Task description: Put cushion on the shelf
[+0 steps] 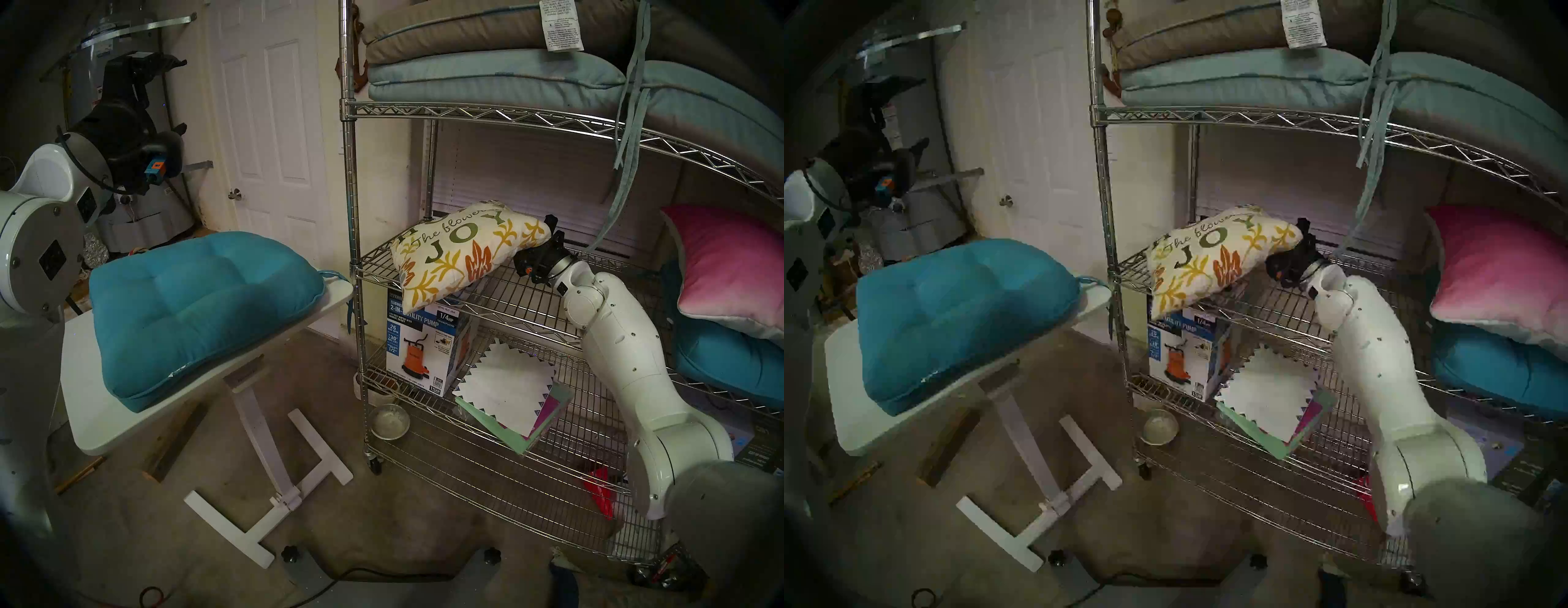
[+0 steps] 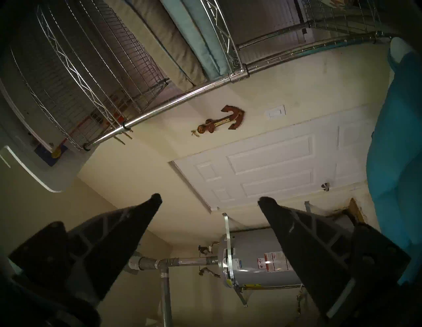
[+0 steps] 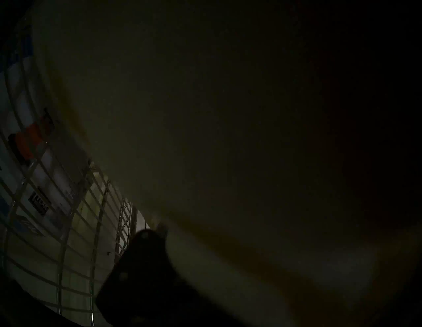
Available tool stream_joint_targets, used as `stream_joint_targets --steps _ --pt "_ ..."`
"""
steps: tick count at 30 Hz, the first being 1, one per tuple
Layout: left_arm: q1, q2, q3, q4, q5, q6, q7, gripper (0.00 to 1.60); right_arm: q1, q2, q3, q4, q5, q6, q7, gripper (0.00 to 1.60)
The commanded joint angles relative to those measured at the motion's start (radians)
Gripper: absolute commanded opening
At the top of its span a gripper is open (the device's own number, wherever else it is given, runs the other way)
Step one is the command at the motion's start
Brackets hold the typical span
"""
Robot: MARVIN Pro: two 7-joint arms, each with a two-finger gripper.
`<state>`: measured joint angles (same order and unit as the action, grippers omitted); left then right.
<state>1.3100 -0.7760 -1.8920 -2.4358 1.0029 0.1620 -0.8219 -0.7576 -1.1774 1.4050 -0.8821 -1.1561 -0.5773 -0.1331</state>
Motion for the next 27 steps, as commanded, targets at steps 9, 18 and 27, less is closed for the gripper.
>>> stream_joint_targets --steps 9,18,27 --pt "-0.009 0.002 -0.003 -0.008 -0.002 -0.003 0.005 1.6 0.171 -0.017 0.02 0.14 -0.043 0.024 -0.037 0.0" --pt "-0.01 0.002 -0.002 -0.008 -0.002 -0.003 0.005 1.6 0.238 -0.011 0.026 0.205 -0.086 0.032 -0.033 0.0" --pt "-0.01 0.002 -0.002 -0.008 -0.002 -0.003 0.005 1.6 0.281 -0.003 0.026 0.288 -0.127 0.031 -0.045 0.0"
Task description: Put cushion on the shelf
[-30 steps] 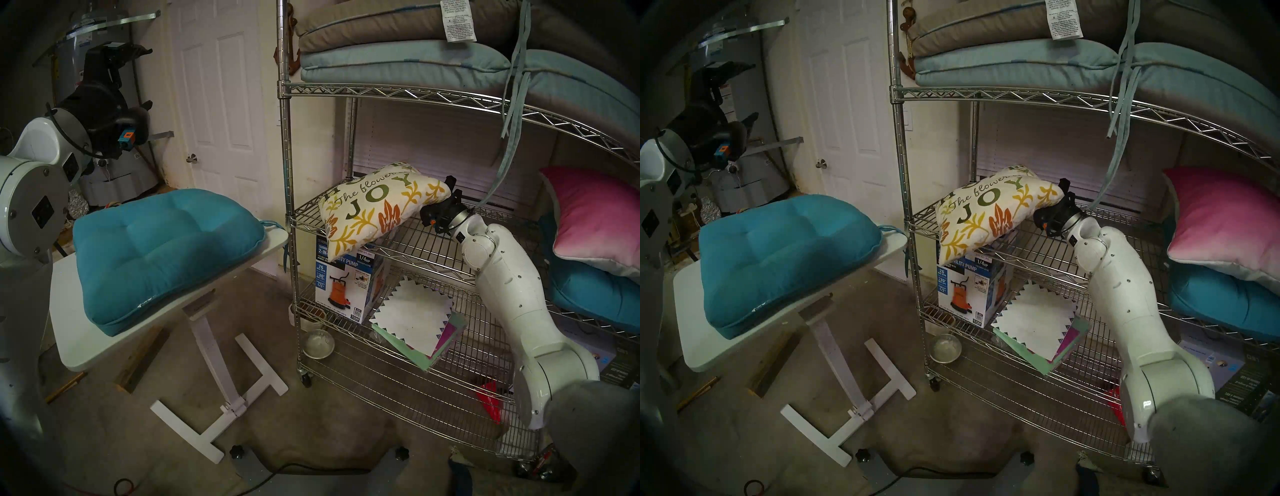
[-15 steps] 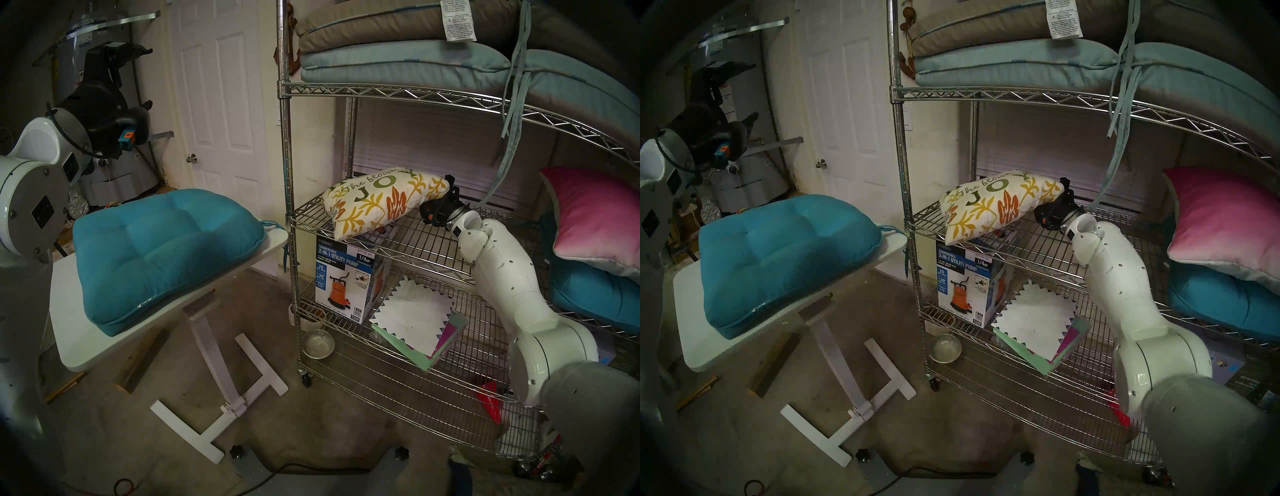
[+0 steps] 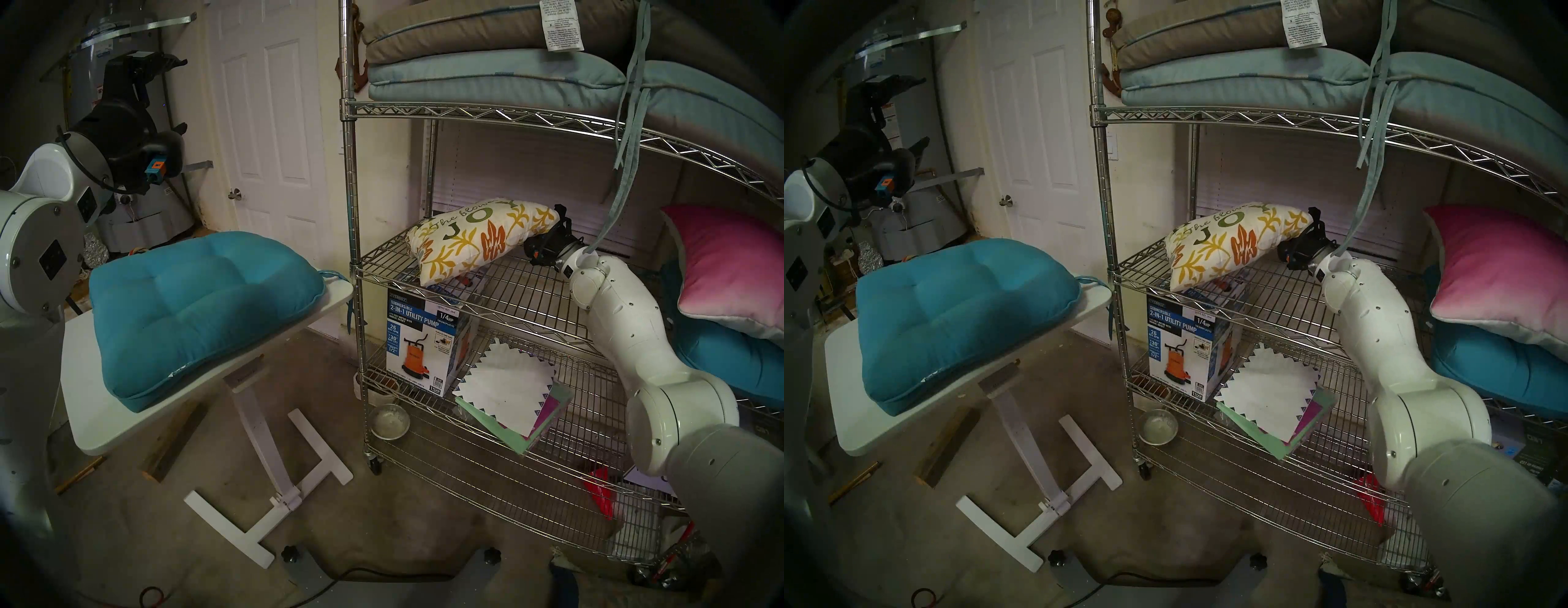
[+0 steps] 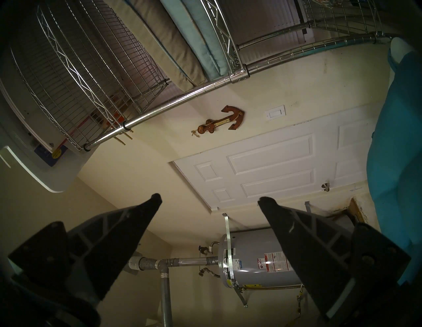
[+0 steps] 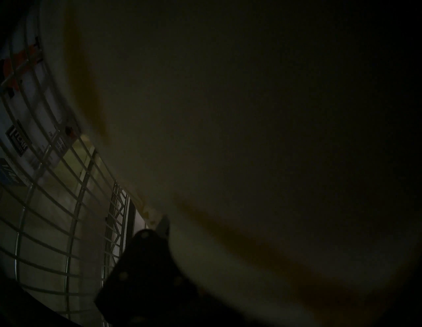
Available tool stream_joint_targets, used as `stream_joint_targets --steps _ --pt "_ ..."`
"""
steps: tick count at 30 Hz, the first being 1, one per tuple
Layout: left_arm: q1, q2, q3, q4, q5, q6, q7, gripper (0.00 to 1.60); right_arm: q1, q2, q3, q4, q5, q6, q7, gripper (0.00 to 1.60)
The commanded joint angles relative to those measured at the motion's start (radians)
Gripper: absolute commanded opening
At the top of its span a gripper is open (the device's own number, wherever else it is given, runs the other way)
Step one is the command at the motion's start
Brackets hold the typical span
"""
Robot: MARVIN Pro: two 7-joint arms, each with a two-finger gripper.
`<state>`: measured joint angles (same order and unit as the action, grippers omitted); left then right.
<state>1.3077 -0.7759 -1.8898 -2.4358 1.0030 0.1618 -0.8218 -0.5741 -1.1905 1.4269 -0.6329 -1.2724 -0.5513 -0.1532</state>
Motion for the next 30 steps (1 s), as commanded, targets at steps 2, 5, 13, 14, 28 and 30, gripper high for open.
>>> stream_joint_targets --steps 2,5,13,14,28,30 --pt "-0.007 0.001 -0.005 -0.008 -0.002 -0.002 0.005 1.6 0.114 0.012 0.002 0.074 -0.02 -0.002 -0.035 0.0" --pt "-0.007 0.001 -0.005 -0.008 -0.002 -0.002 0.005 1.6 0.128 0.02 0.003 0.105 -0.03 -0.011 -0.048 0.0" --pt "-0.007 0.001 -0.004 -0.008 -0.002 -0.003 0.005 1.6 0.149 0.014 0.023 0.137 -0.032 -0.04 -0.104 0.76" --pt "-0.007 0.002 -0.004 -0.008 -0.002 -0.003 0.005 1.6 0.15 0.012 0.023 0.128 -0.033 -0.051 -0.115 1.52" --pt "-0.006 0.001 -0.006 -0.008 -0.002 -0.002 0.004 1.6 0.122 0.013 0.037 -0.025 -0.032 -0.154 -0.254 1.6" --pt "-0.005 0.0 -0.007 -0.008 -0.002 -0.002 0.003 1.6 0.098 0.027 0.039 -0.047 -0.035 -0.161 -0.265 1.6"
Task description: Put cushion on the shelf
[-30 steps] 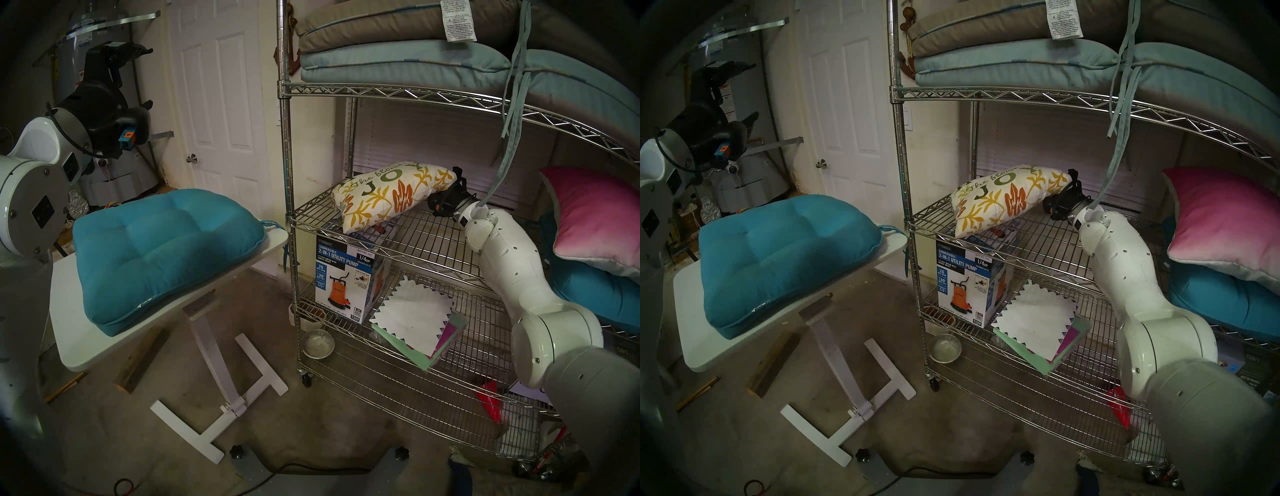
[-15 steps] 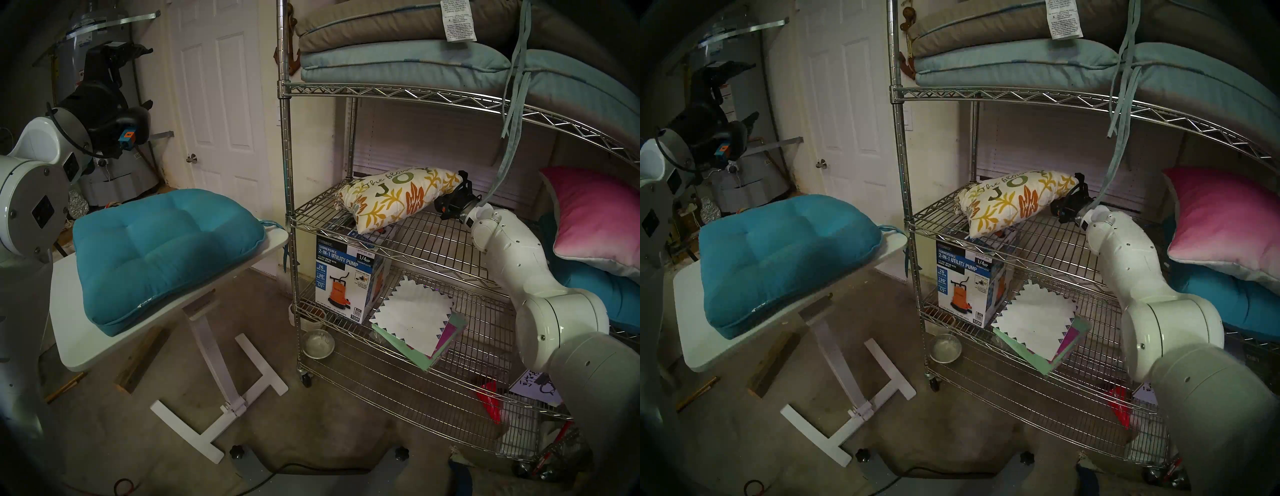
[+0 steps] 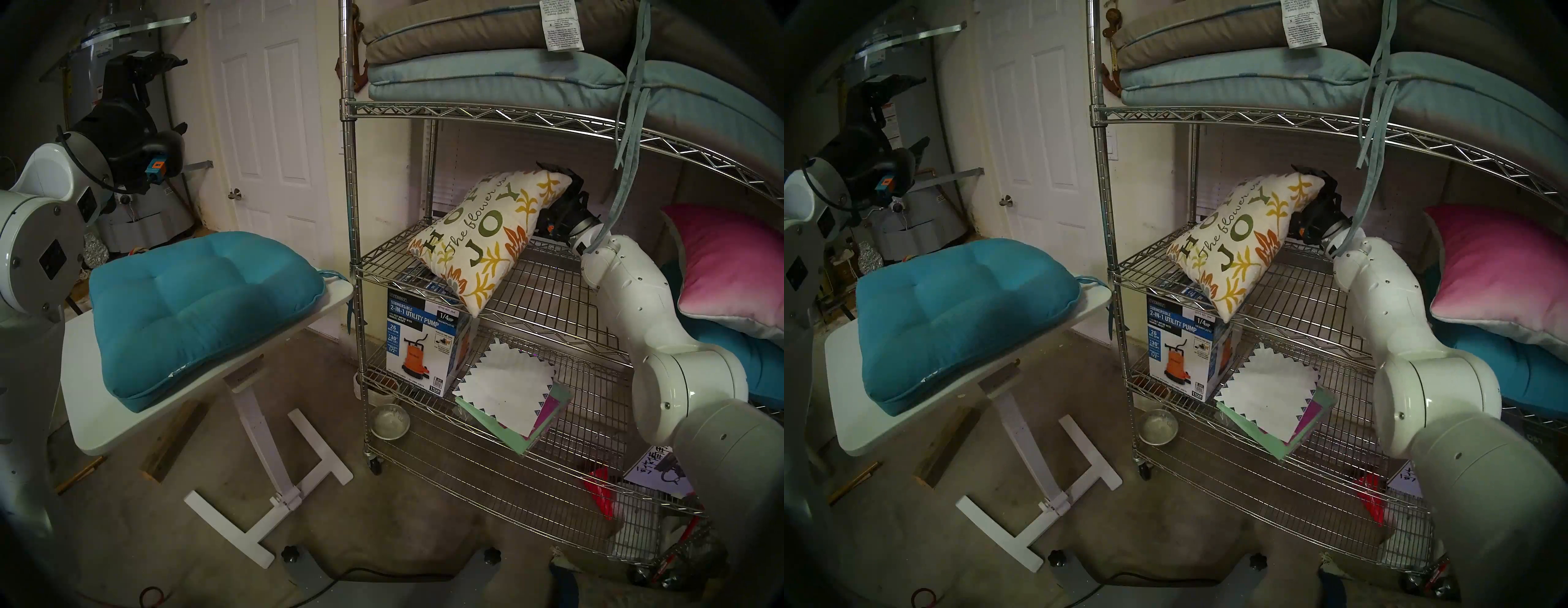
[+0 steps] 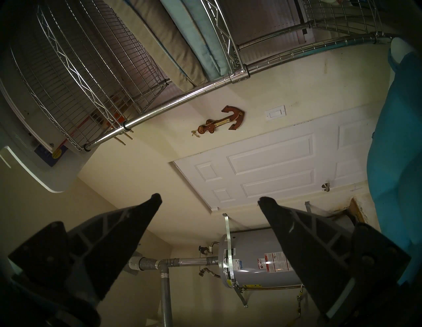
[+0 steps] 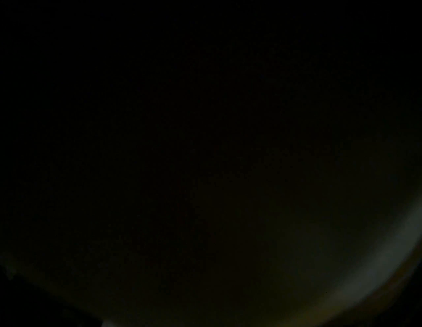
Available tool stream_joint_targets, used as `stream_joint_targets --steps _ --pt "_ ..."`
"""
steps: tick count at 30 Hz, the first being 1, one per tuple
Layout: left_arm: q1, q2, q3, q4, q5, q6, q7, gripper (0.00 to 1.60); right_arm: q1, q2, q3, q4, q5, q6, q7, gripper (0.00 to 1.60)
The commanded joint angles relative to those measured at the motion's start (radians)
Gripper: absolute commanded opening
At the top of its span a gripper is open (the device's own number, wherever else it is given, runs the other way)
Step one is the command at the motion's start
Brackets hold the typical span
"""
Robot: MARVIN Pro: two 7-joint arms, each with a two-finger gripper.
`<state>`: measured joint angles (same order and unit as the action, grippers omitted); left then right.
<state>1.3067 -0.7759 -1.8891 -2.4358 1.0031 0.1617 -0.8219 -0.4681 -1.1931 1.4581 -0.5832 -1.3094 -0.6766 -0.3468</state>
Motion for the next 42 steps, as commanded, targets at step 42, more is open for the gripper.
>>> stream_joint_targets --steps 42 --pt "-0.005 0.001 -0.006 -0.008 -0.002 -0.002 0.004 1.6 -0.14 0.27 0.117 0.064 -0.043 -0.007 -0.155 1.6"
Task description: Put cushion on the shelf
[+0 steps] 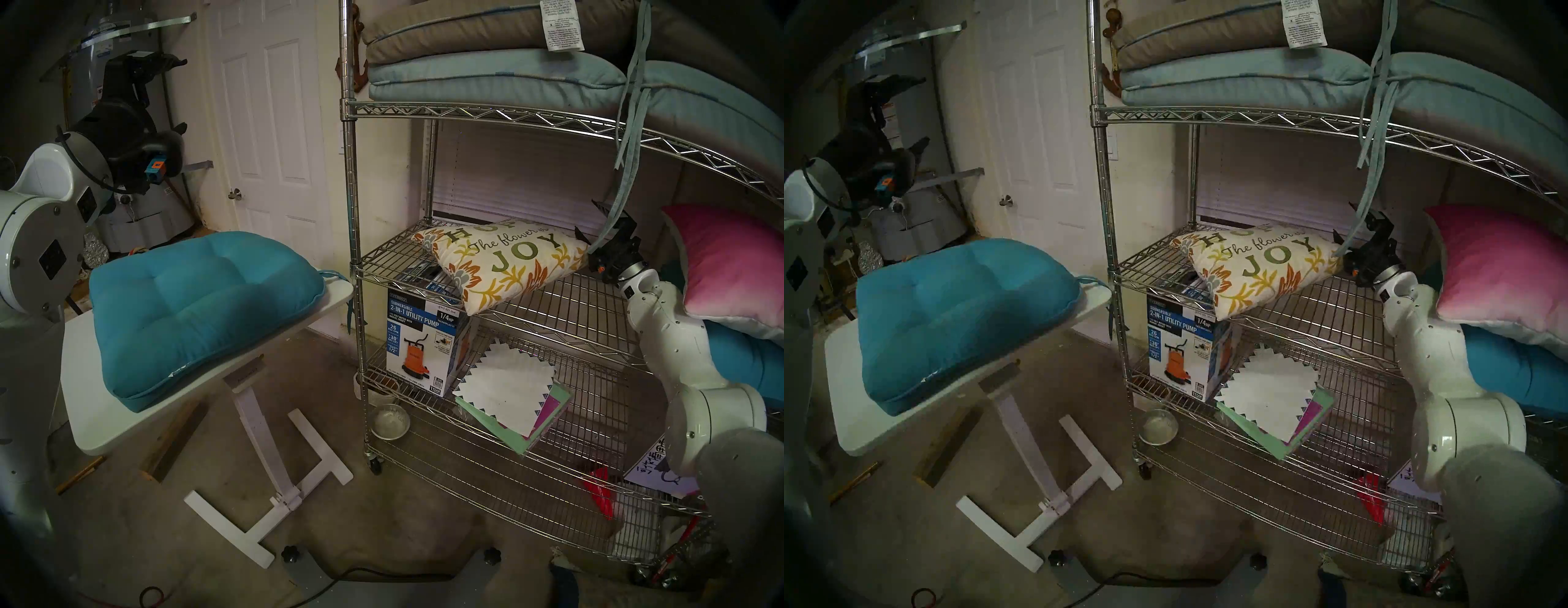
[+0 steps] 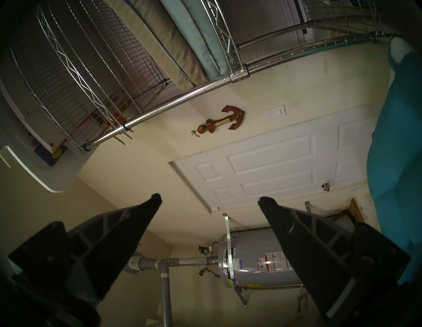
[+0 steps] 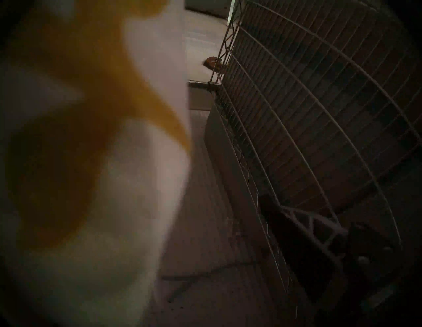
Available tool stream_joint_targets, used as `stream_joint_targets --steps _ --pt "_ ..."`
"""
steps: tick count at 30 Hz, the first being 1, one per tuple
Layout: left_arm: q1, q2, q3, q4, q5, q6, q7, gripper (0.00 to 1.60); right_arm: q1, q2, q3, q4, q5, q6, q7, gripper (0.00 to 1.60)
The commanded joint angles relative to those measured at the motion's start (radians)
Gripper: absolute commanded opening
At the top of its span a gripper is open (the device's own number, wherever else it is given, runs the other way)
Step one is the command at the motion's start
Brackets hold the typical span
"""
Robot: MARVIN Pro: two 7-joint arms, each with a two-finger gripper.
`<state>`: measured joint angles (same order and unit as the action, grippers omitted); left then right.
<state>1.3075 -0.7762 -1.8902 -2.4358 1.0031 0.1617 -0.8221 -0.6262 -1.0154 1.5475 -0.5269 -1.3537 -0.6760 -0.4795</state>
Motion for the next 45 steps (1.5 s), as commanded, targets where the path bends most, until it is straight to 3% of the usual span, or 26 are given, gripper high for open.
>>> stream_joint_targets --steps 1,10,17,21,29,45 --pt "-0.006 0.001 -0.005 -0.008 -0.002 -0.002 0.004 1.6 0.017 0.099 0.031 0.009 0.003 -0.007 -0.025 1.6" --pt "-0.007 0.002 -0.004 -0.008 -0.002 -0.003 0.005 1.6 -0.007 0.129 0.079 -0.035 0.03 -0.034 -0.077 1.6" --pt "-0.009 0.003 -0.001 -0.008 -0.001 -0.003 0.005 1.6 -0.037 0.064 0.125 -0.157 0.097 -0.125 -0.151 1.6" --pt "-0.01 0.003 0.0 -0.008 -0.001 -0.003 0.005 1.6 -0.044 0.018 0.117 -0.196 0.115 -0.182 -0.177 1.6" --pt "-0.011 0.003 0.002 -0.008 -0.001 -0.002 0.005 1.6 -0.139 -0.031 0.11 -0.307 0.143 -0.275 -0.203 1.6" --pt "-0.012 0.003 0.005 -0.008 0.0 -0.002 0.004 1.6 -0.312 -0.085 0.103 -0.502 0.182 -0.284 -0.243 1.6"
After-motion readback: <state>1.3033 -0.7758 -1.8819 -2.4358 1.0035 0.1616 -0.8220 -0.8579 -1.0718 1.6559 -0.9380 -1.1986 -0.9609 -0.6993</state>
